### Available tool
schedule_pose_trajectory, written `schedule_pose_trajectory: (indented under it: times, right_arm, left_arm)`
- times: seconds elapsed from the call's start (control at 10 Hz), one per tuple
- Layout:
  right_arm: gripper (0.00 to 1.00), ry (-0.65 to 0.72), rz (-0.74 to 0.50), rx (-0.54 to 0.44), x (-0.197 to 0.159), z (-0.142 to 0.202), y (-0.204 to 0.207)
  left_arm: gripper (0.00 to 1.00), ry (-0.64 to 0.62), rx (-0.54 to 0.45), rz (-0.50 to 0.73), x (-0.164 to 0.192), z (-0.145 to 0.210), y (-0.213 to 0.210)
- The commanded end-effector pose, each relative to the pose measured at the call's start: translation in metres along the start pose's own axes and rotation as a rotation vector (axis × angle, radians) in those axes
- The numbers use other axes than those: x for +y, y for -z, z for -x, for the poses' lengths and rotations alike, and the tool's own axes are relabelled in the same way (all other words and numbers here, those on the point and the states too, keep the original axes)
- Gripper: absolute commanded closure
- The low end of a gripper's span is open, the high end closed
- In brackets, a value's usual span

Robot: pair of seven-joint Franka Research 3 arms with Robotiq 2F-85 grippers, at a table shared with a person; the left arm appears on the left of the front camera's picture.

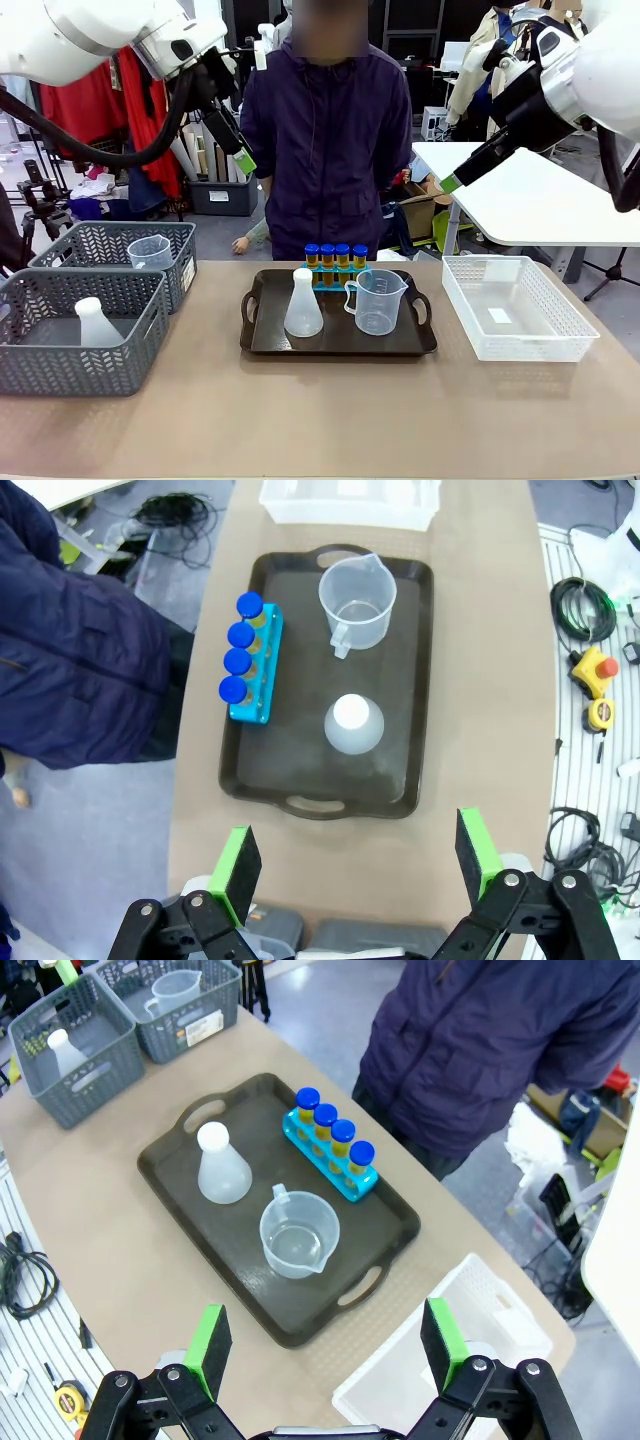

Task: Prepare the laboratory tools.
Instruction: Pick up one Small flask and place it on the Handle tray.

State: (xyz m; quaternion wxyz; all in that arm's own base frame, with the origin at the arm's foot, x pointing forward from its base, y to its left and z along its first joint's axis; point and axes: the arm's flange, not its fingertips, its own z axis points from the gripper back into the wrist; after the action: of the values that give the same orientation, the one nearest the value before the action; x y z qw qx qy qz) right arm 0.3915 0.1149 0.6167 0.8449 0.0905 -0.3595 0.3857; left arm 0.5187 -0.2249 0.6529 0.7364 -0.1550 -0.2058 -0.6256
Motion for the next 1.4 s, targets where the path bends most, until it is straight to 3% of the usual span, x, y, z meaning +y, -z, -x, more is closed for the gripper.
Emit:
schedule_pose_trajectory:
  times: [0.0,1.3]
  right_arm:
    - [0.00,-0.001,-0.013,-0.008,-0.0009,0.0000,-0.0001]
    - [0.00,-0.001,-0.013,-0.008,-0.0009,0.0000,-0.0001]
  left_arm:
    - [0.00,-0.001,0.002,-0.005,-0.0005,0.0009,-0.0039]
    - [0.00,-0.001,0.002,-0.005,-0.0005,0.0009,-0.0039]
